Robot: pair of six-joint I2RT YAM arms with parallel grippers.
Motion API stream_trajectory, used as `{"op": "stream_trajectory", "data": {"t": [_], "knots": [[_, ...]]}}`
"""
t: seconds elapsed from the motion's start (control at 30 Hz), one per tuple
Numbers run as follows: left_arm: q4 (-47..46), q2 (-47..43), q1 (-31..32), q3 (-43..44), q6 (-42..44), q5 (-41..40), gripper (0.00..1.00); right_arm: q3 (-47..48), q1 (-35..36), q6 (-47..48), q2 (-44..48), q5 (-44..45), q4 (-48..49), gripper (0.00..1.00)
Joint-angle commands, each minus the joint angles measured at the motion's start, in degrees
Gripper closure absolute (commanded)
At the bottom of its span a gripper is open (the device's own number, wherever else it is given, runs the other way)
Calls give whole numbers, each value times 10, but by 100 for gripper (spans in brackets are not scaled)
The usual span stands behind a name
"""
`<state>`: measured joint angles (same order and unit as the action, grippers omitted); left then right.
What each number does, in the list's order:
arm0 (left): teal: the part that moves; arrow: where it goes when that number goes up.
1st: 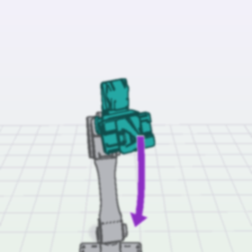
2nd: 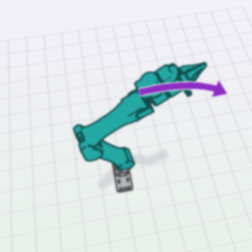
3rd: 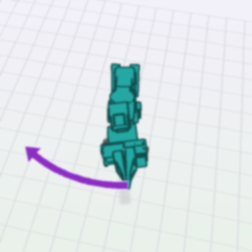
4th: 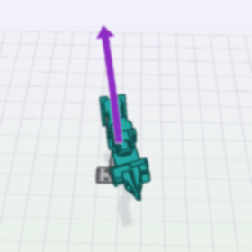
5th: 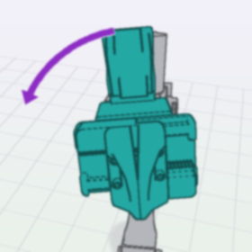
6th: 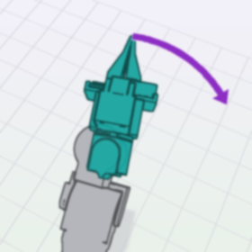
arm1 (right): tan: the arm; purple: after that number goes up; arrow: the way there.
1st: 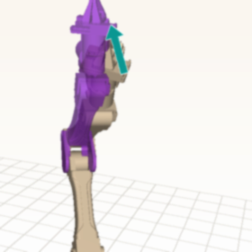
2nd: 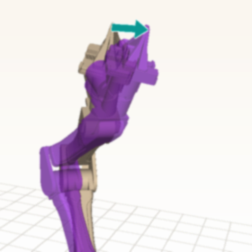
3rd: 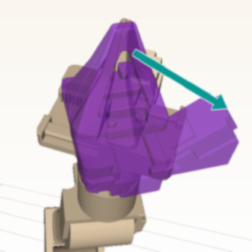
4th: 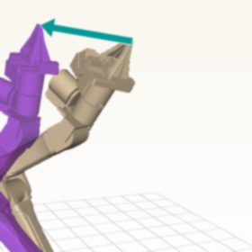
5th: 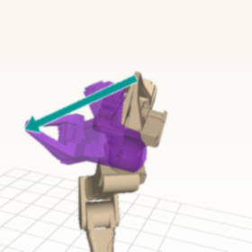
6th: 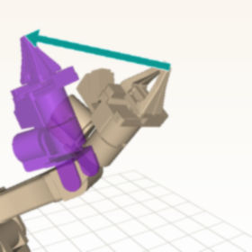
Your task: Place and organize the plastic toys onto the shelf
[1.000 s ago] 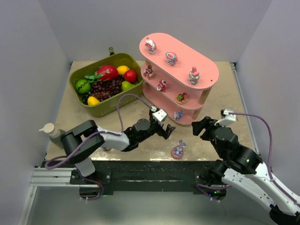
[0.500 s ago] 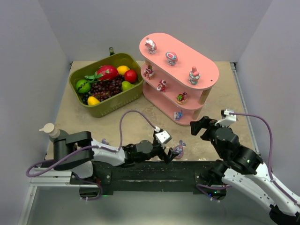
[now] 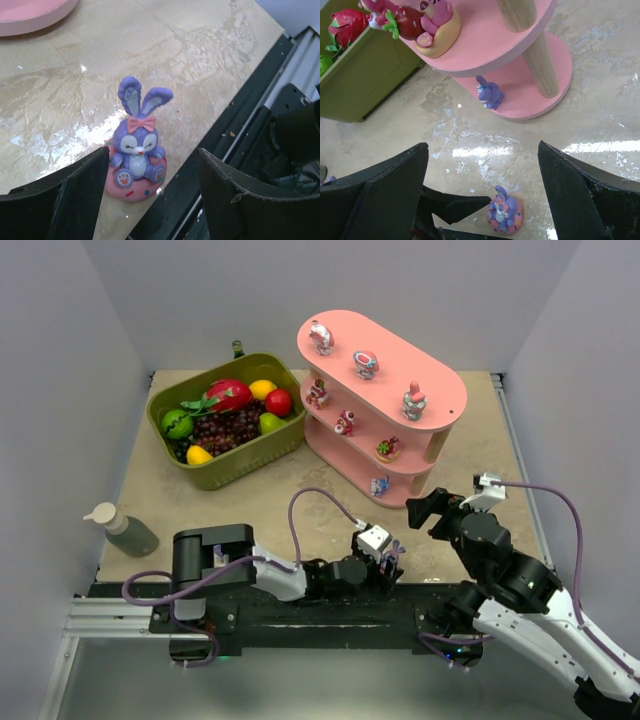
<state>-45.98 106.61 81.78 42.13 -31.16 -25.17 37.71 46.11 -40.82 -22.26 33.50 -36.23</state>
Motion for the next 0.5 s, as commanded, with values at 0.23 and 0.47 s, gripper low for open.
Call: {"op": "stream_trajectory", "data": {"t": [0.23, 0.47], "knots": [[85, 49, 3, 69, -49, -96, 31, 10, -1, 2, 6, 6, 18, 7], [105, 62, 4, 78, -38, -115, 59, 10, -1, 2, 7, 6, 15, 7]]}}
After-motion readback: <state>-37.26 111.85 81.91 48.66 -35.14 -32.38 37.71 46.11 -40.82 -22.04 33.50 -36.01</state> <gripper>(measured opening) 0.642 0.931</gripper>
